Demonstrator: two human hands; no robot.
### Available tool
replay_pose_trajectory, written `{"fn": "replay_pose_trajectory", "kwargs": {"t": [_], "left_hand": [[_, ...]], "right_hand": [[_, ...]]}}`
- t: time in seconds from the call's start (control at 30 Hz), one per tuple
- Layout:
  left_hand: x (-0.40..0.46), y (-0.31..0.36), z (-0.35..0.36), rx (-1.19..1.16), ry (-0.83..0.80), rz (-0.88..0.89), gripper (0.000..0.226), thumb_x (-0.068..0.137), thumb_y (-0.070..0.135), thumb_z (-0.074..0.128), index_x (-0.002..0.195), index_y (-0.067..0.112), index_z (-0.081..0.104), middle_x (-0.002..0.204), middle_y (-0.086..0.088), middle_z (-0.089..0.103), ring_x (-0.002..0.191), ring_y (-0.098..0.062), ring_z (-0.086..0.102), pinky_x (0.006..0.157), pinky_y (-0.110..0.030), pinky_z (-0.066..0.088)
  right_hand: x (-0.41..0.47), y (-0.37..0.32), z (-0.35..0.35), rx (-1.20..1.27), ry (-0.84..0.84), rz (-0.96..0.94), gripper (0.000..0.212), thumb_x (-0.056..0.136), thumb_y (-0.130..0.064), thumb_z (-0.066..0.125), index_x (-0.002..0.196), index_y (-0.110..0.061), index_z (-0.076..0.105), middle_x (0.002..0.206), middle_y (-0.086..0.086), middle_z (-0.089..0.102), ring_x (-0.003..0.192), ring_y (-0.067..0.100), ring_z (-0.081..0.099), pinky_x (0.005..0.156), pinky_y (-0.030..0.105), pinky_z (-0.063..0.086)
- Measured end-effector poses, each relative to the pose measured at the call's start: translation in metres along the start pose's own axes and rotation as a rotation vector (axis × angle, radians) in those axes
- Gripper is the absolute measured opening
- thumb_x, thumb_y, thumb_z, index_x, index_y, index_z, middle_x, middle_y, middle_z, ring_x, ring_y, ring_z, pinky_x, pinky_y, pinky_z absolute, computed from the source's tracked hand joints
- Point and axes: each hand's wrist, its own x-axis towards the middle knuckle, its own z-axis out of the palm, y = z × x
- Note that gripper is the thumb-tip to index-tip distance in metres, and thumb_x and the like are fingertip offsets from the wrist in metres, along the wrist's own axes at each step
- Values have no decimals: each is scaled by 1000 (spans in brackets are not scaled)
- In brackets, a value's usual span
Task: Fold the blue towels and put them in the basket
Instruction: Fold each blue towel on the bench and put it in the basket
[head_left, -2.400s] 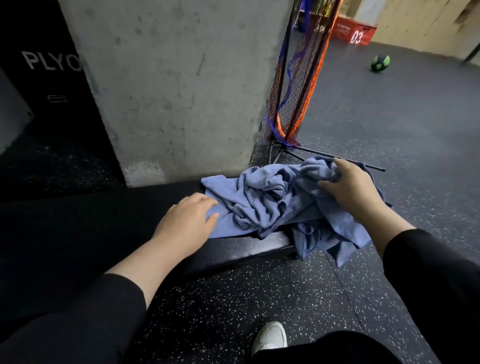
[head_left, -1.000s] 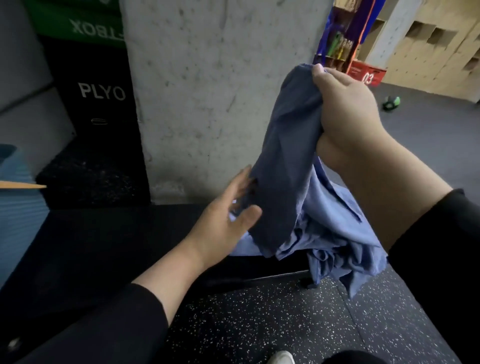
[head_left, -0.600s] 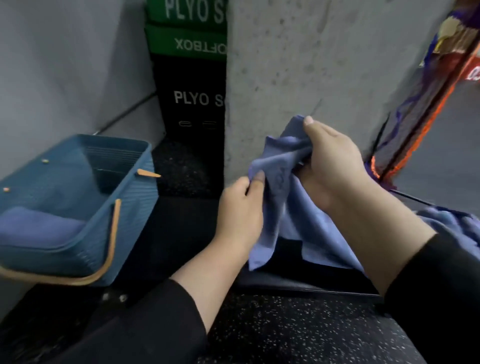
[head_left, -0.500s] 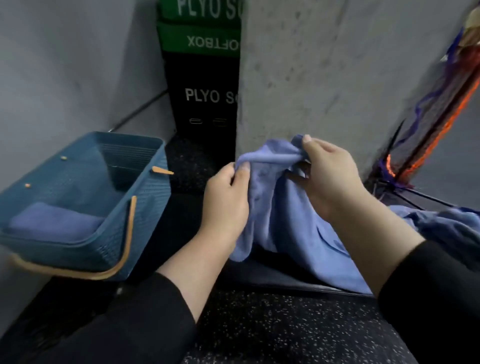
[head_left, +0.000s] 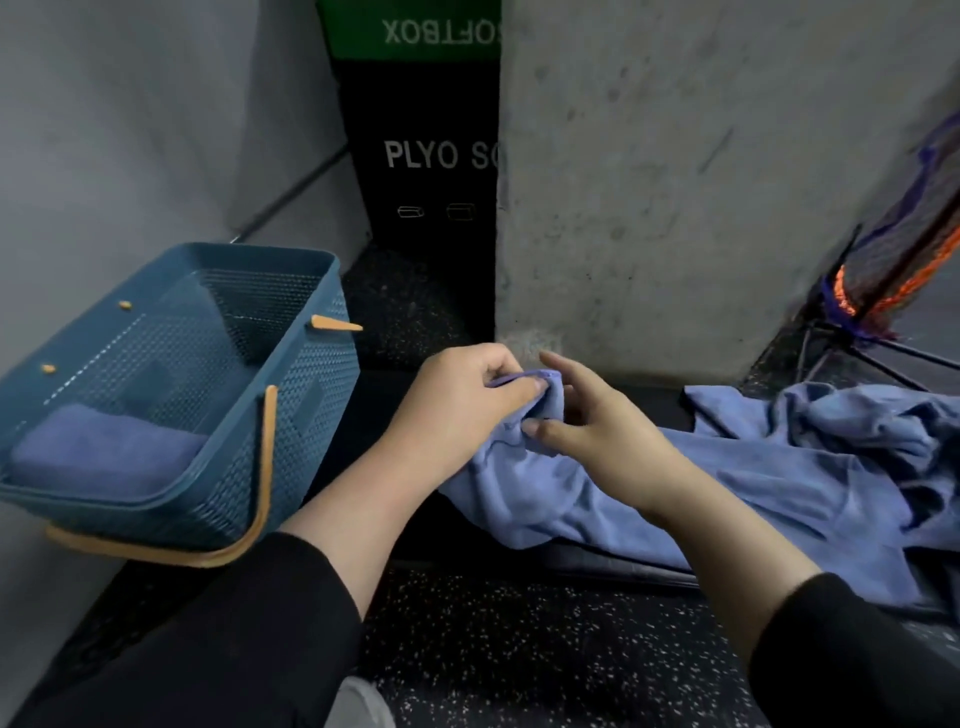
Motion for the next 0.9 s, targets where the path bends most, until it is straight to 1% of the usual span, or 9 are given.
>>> {"fn": "replay_pose_trajectory", "kwargs": {"t": [0.1, 0.17, 0.27, 0.4, 0.47, 0.57, 0.7, 0.8, 0.9], "left_hand": [[7, 0, 1, -16, -23, 22, 20, 82, 31, 80, 74, 19, 67, 55, 8, 60, 53, -2, 49, 55, -27, 41], [9, -1, -1, 91, -64, 38, 19, 80, 30, 82, 77, 19, 68, 58, 11, 61, 53, -1, 48, 54, -23, 38], [8, -14, -8, 327, -91, -23, 23, 81, 34, 79, 68, 21, 65, 62, 1, 62, 56, -9, 52, 56, -31, 39], [-1, -27, -27, 388, 77, -178, 28, 90, 34, 63, 69, 14, 60, 59, -1, 58, 62, -26, 59, 58, -35, 44], [-10, -21, -36, 197, 170, -261, 25, 98, 31, 55, 81, 14, 61, 70, -2, 65, 57, -24, 63, 56, -33, 47], [-25, 2, -41, -344, 229, -357, 20, 106, 31, 44, 107, 19, 61, 103, -8, 70, 67, -26, 73, 55, -32, 53], [-40, 37, -40, -888, 248, -247, 28, 110, 29, 38, 126, 16, 57, 118, -12, 69, 96, -33, 74, 79, -44, 61], [-47, 60, -48, -972, 346, -91, 22, 109, 25, 40, 117, 18, 59, 122, -9, 68, 110, -28, 70, 94, -42, 57], [-50, 79, -70, -858, 434, 110, 14, 107, 22, 47, 100, 21, 59, 111, -4, 69, 117, -25, 66, 106, -43, 50]], "right_hand": [[3, 3, -13, -74, 107, -20, 13, 92, -18, 65, 101, -26, 71, 73, -15, 67, 66, 1, 56, 63, 26, 48], [5, 0, -23, -64, 269, -20, 14, 90, -11, 62, 84, -22, 68, 63, -11, 64, 59, 6, 53, 57, 30, 48], [2, -9, -42, 5, 403, 0, 16, 89, -5, 53, 86, -15, 65, 60, 6, 68, 53, 17, 59, 50, 33, 51], [-14, -18, -60, 118, 500, 35, 11, 94, -17, 58, 89, -11, 65, 65, 5, 69, 58, 18, 65, 49, 28, 54], [-23, -24, -63, 151, 520, 44, 16, 96, -23, 58, 92, -8, 63, 67, 7, 68, 60, 24, 67, 49, 30, 54], [-40, -40, -61, 233, 455, 33, 25, 100, -29, 55, 101, -4, 58, 82, 15, 72, 72, 33, 73, 59, 39, 61], [-62, -69, -60, 334, 429, -28, 25, 99, -29, 55, 103, -5, 57, 105, 26, 64, 95, 41, 69, 69, 42, 62], [-79, -95, -62, 325, 481, -108, 20, 97, -31, 55, 100, -11, 58, 110, 21, 65, 98, 28, 72, 64, 42, 62], [-98, -123, -67, 311, 647, -288, 16, 93, -28, 60, 94, -11, 59, 97, 16, 66, 93, 16, 68, 86, 55, 57]]}}
